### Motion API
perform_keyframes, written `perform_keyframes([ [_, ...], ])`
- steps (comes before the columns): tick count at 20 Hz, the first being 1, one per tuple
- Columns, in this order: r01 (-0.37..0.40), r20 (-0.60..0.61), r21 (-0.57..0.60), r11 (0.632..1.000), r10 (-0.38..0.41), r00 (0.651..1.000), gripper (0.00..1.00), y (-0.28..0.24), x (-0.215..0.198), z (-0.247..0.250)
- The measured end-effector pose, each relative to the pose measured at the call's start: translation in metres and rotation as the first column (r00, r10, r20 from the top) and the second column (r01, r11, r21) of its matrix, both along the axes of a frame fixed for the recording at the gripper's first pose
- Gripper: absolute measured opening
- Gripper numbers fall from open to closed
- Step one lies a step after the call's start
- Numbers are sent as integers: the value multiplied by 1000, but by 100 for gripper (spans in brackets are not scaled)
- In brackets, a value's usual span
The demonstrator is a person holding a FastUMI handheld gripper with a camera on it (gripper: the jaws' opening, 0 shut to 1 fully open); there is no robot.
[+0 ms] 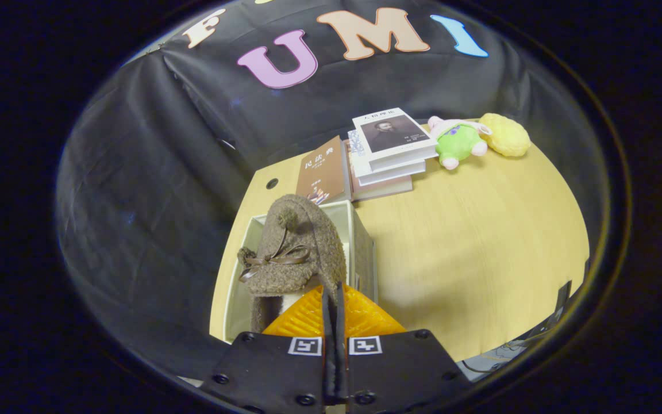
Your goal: Open the storage box then place both shoes into the box .Put the left shoe in first, then the right shoe, with the right side of both shoes facing outward in a uniform manner.
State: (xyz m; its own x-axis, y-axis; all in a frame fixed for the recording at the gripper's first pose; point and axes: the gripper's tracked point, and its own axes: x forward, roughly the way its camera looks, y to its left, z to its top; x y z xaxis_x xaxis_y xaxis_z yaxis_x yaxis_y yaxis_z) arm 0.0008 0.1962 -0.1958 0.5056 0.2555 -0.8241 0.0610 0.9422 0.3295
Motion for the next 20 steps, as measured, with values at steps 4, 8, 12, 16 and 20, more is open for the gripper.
perform_keyframes([
  [4,21,11,0,1000,-21,1000,3,5,3,1],
  [8,-4,-6,-5,1000,4,1000,8,13,-1,-4],
  [12,11,34,40,999,-12,999,33,17,6,8],
  [16,-24,112,10,1000,22,993,85,9,17,24],
  [20,-72,173,-7,997,72,982,100,6,18,37],
])
